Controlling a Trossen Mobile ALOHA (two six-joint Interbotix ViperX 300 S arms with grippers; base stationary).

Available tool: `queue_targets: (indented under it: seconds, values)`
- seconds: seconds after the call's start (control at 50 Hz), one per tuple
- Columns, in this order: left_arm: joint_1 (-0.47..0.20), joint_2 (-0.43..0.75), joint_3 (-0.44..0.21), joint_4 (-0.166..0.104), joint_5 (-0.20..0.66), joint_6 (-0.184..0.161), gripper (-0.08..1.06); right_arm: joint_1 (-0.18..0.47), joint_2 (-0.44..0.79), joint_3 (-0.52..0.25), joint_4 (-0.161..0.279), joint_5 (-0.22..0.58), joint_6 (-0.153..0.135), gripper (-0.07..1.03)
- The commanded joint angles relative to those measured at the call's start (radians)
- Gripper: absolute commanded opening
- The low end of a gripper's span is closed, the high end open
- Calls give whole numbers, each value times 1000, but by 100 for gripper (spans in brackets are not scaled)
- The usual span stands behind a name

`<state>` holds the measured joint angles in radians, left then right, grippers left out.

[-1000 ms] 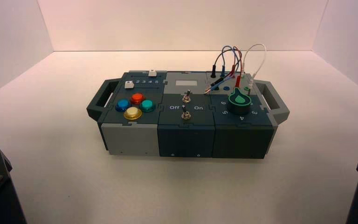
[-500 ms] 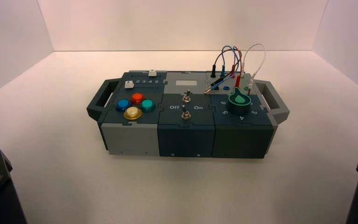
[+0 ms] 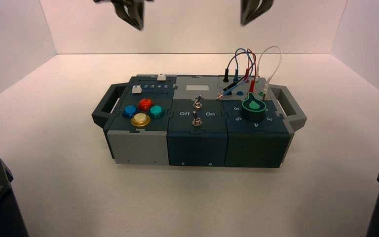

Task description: Move the box closer.

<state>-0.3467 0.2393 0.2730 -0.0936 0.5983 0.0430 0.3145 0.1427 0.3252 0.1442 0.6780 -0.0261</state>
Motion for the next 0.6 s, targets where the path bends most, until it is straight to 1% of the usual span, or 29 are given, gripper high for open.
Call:
queue_targets:
  seconds: [0.02, 0.18, 0.28, 0.4, 0.6]
  values:
    - [-26, 49, -69, -14, 25, 0, -3, 3, 51, -55, 9, 2, -3, -2]
    - [-55, 107, -80, -21, 29, 0, -3, 3, 121, -64, 11, 9, -3, -2]
    - [-77, 124, -72, -25, 35, -2, -3, 3, 152, -52, 15, 14, -3, -2]
    - [-104, 124, -43, -25, 35, -3, -3, 5, 178, -31, 26, 17, -3, -2]
    - [-126, 118, 3, -25, 32, -14, -3, 12, 198, -3, 32, 17, -3, -2]
